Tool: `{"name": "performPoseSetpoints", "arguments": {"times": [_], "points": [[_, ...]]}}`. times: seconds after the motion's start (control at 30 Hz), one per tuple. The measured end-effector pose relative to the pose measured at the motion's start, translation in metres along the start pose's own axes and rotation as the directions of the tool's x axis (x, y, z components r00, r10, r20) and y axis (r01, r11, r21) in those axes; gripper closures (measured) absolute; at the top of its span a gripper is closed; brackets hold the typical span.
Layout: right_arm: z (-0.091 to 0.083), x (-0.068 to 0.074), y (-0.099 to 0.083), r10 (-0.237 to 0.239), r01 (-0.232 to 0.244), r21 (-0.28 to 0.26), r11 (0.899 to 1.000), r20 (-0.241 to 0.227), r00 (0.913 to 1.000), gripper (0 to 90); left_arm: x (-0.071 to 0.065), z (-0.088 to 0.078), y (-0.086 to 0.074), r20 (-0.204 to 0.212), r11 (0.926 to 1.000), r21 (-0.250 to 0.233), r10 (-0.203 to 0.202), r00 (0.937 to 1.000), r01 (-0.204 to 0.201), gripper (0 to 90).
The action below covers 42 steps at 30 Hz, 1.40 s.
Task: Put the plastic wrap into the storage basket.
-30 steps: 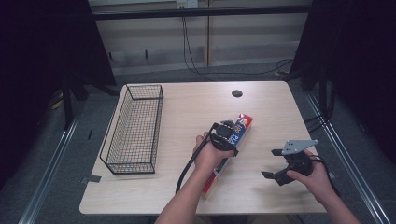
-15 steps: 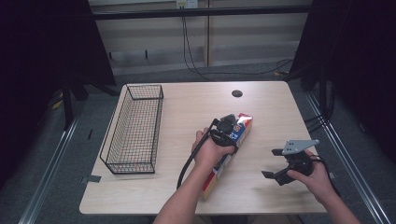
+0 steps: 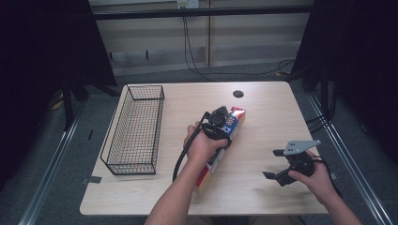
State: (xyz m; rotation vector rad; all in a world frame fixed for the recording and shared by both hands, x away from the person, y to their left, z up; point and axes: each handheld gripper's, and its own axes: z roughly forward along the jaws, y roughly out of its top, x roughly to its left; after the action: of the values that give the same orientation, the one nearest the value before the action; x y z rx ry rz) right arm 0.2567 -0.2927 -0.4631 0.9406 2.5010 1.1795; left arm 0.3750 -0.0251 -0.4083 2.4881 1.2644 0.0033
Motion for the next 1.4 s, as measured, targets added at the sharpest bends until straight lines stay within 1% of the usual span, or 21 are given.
{"name": "performPoseSetpoints", "arguments": {"times": [0.1,0.13,0.17,0.27,0.3,0.5,0.53,0.73,0.87,0.9,0.93,0.97,1.0,1.03,1.1,1.17,1.2,1.23,1.27,1.37,1.4], "points": [[0.000,0.000,0.000,-0.002,0.002,0.003,1.000,0.001,1.0000,5.1,0.004,-0.003,-0.001,0.003,0.9997,0.004,-0.025,0.9997,0.025,43.3],[0.001,0.000,0.000,-0.003,0.003,0.005,1.000,0.001,1.0000,5.2,0.006,-0.004,-0.001,0.002,0.9997,0.000,-0.023,0.9997,0.023,43.3],[0.001,0.000,0.000,0.000,0.000,0.005,1.000,0.002,1.0000,5.2,0.006,-0.005,-0.001,-0.005,0.9995,-0.001,-0.031,0.9995,0.031,43.2],[0.001,0.000,0.000,0.000,0.000,0.006,1.000,0.001,1.0000,5.2,0.008,-0.007,-0.001,-0.003,0.9996,0.006,-0.027,0.9996,0.027,43.3],[0.001,0.000,0.000,-0.001,0.001,0.004,1.000,0.000,1.0000,5.2,0.009,-0.008,-0.001,0.005,0.9992,0.001,-0.039,0.9992,0.039,43.2],[0.001,0.001,0.000,-0.005,0.005,0.010,1.000,0.004,1.0000,5.2,0.012,-0.013,-0.001,0.001,0.9990,0.012,-0.043,0.9991,0.043,43.3],[0.001,0.001,0.000,-0.003,0.003,0.009,1.000,0.000,1.0000,5.2,0.013,-0.015,-0.001,0.008,0.9984,0.001,-0.057,0.9984,0.057,43.3],[0.001,0.001,0.001,-0.003,0.003,0.008,1.000,0.002,1.0000,5.2,0.018,-0.021,0.000,0.007,0.9979,-0.003,-0.065,0.9979,0.065,43.3],[0.001,0.000,0.001,-0.004,0.004,0.004,1.000,0.001,1.0000,5.2,0.022,-0.027,-0.001,0.001,0.9968,-0.015,-0.079,0.9969,0.079,43.3],[0.001,0.000,0.001,-0.003,0.003,0.004,1.000,-0.001,1.0000,5.2,0.023,-0.028,-0.001,0.001,0.9961,-0.014,-0.087,0.9962,0.087,43.3],[0.001,0.000,0.001,-0.003,0.003,0.004,1.000,-0.001,1.0000,5.2,0.024,-0.030,-0.001,-0.003,0.9964,-0.014,-0.083,0.9965,0.083,43.3],[0.001,0.000,0.001,-0.004,0.004,0.003,1.000,-0.001,1.0000,5.2,0.024,-0.031,-0.002,-0.005,0.9952,-0.015,-0.097,0.9953,0.097,43.3],[0.001,0.000,0.001,-0.004,0.004,0.003,1.000,-0.002,1.0000,5.2,0.026,-0.033,-0.002,-0.004,0.9961,-0.011,-0.088,0.9961,0.088,43.2],[0.001,0.001,0.001,-0.005,0.005,0.003,1.000,-0.002,1.0000,5.2,0.026,-0.035,-0.002,-0.010,0.9947,-0.013,-0.102,0.9948,0.102,43.2],[0.001,0.001,0.001,-0.004,0.004,0.003,1.000,-0.002,1.0000,5.2,0.028,-0.036,-0.002,-0.012,0.9949,-0.020,-0.099,0.9950,0.099,43.3],[0.001,0.001,0.001,-0.003,0.003,0.003,1.000,-0.005,1.0000,5.2,0.031,-0.042,-0.003,-0.018,0.9933,-0.032,-0.112,0.9936,0.111,43.3],[0.001,0.001,0.001,-0.006,0.006,0.001,1.000,-0.004,1.0000,5.2,0.033,-0.044,-0.003,-0.018,0.9940,-0.027,-0.107,0.9942,0.106,43.2],[0.001,0.001,0.001,-0.006,0.006,0.001,1.000,-0.003,1.0000,5.2,0.034,-0.046,-0.003,-0.023,0.9924,-0.026,-0.121,0.9924,0.120,43.3],[0.001,0.001,0.001,-0.007,0.007,0.002,1.000,-0.003,1.0000,5.2,0.035,-0.048,-0.004,-0.024,0.9932,-0.028,-0.113,0.9932,0.113,43.2],[0.001,0.001,0.001,-0.008,0.008,0.003,1.000,0.001,1.0000,5.2,0.039,-0.053,-0.005,-0.032,0.9926,-0.018,-0.121,0.9922,0.120,43.3],[0.001,0.001,0.001,-0.007,0.007,0.002,1.000,-0.001,1.0000,5.2,0.040,-0.053,-0.005,-0.031,0.9930,-0.024,-0.116,0.9927,0.116,43.3]]}}
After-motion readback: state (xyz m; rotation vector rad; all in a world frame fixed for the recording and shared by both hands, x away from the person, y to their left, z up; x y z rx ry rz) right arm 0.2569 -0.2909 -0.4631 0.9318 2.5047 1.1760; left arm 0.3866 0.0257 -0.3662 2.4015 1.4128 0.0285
